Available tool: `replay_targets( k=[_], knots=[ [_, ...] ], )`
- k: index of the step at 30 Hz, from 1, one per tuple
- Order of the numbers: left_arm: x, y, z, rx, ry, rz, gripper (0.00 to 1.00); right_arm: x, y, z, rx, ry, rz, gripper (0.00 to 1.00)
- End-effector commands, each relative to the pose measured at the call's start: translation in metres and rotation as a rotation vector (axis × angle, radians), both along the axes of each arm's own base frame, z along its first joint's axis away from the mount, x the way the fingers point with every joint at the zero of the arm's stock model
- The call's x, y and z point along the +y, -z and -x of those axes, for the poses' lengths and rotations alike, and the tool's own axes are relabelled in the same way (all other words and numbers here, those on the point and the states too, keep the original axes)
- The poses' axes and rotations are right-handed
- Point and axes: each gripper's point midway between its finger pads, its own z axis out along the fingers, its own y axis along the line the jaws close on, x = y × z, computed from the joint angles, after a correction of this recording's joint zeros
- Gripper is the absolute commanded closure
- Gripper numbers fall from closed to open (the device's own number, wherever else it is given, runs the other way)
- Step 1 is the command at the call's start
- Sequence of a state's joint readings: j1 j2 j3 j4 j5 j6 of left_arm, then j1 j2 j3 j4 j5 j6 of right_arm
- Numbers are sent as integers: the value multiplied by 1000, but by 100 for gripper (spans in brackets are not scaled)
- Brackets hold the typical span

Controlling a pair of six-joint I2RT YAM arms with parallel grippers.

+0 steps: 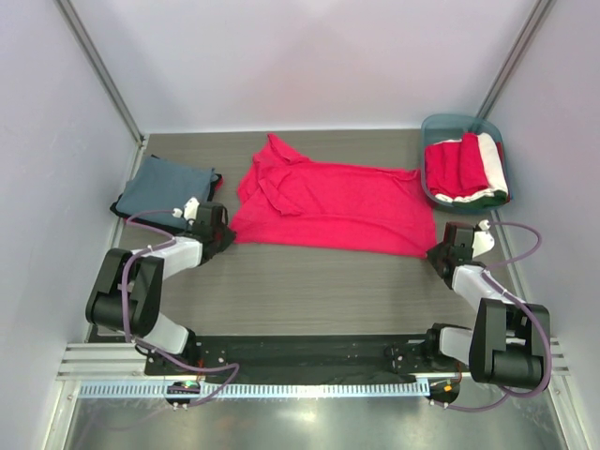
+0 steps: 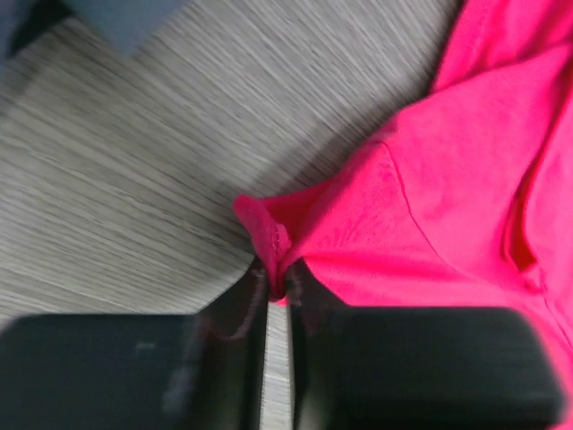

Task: Fold and stack the t-shirts
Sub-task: Fold the tshirt

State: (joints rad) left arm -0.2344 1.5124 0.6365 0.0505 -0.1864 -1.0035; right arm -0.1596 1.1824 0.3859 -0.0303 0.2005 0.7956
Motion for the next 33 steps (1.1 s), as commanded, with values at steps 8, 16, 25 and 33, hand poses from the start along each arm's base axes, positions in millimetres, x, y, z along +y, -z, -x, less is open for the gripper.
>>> replay_targets(
  k=[8,16,25,33],
  knots=[
    [39,-25,-6,-69,-108,-184,96,-8,-11,-3,-53,22,23,99],
    [38,-23,13,-51,-103,-149,57,-7,-16,5,-64,23,11,99],
    [43,-38,19,-65,-120,-159,55,-7,-14,4,-55,19,8,99],
    [12,-51,22,-129,-44,14,57,-6,-12,3,-55,15,6,99]
  ],
)
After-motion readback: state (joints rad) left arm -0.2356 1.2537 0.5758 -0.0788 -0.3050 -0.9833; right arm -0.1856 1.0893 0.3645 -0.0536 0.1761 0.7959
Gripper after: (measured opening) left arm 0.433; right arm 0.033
